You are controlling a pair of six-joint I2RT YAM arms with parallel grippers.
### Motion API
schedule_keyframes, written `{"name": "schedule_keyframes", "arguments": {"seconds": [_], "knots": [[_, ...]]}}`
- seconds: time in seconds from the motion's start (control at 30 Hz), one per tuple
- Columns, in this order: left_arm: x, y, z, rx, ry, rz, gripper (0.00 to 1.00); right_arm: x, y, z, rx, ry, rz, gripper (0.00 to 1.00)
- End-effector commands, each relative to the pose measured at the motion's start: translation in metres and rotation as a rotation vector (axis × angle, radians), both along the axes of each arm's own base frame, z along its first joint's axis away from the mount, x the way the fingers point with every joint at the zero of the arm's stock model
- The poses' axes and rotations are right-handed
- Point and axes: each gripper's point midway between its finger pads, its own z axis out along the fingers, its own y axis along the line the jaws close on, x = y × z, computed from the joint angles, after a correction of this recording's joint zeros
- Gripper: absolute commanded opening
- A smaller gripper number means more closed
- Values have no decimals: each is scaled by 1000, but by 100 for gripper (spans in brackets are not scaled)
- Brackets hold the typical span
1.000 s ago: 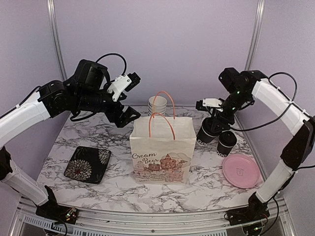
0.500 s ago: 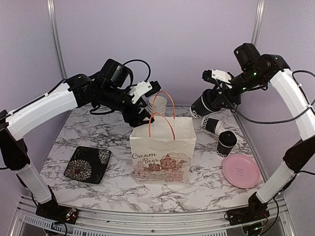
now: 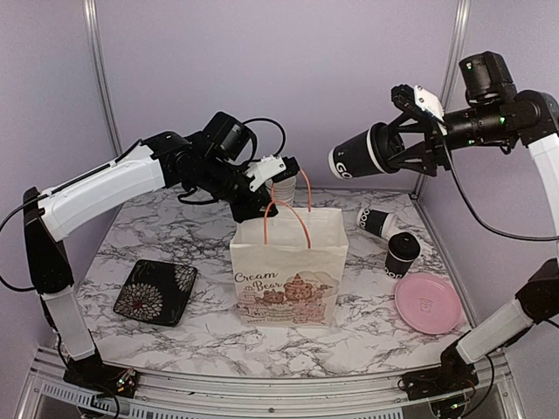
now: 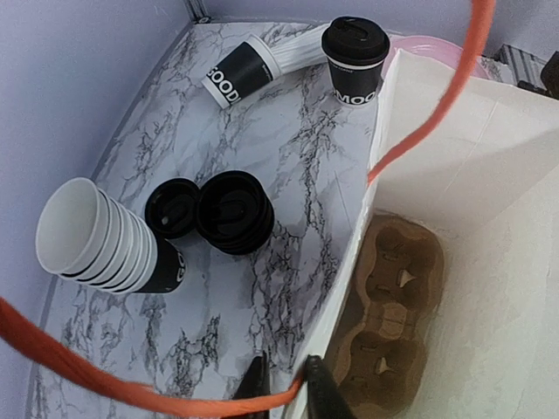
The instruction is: Pack the takeout coffee
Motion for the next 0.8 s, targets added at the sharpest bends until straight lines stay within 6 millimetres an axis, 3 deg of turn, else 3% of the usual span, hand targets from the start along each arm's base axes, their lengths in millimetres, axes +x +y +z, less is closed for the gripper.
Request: {"name": "schedule_keyframes", "arguments": {"seconds": [0.0, 0.17, 0.47, 0.77], "knots": [[-6, 2, -2, 14, 44, -19, 3, -37, 17, 7, 61, 33, 125, 58], [-12, 12, -2, 28, 62, 2, 0, -59, 38, -10, 28, 78, 211, 55], [-7, 24, 12, 21, 43, 92, 0, -78, 73, -55, -127, 121, 289, 54], [-17, 19, 31, -43, 63, 76, 0, -47, 94, -73, -209, 130, 196, 53]]}}
